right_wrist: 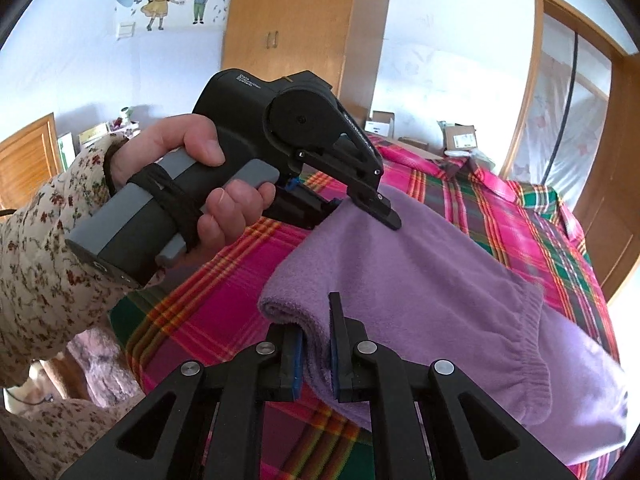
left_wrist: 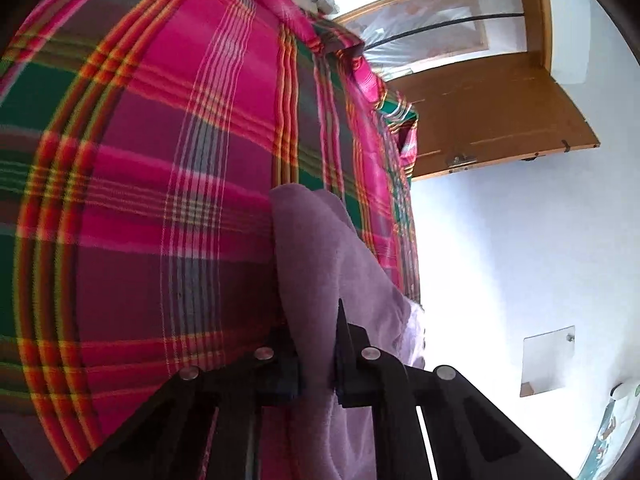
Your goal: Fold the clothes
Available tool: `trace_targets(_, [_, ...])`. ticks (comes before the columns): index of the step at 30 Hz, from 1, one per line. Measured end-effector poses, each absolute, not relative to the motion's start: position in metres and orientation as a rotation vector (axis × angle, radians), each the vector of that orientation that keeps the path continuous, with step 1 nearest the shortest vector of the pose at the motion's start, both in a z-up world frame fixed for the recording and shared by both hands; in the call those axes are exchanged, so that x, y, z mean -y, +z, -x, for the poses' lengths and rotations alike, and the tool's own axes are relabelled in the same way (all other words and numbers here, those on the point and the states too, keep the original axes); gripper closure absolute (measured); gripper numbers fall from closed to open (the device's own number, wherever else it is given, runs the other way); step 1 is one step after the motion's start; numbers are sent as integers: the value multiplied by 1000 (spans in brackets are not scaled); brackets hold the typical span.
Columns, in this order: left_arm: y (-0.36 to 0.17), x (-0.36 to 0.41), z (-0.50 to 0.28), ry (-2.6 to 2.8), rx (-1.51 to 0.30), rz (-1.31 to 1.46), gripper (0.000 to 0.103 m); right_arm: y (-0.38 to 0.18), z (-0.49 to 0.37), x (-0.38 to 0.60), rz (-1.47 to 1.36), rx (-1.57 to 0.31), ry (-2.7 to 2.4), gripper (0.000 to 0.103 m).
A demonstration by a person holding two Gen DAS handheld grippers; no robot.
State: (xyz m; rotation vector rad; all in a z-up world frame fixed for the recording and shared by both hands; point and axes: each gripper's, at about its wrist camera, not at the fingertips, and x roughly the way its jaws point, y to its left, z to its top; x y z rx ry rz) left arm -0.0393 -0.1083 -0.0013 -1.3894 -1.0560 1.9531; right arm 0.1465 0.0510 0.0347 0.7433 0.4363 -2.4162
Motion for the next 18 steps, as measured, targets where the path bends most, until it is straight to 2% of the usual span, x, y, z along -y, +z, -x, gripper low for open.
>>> trace_targets(7, [13,131,39,2008,1045,1351,91,42,-156,-27,-713,-454,-2352,93])
trace_targets(18, [-7,194,14,2060,1139,1377,91,30,-161,24,-760,-497,-2142,93])
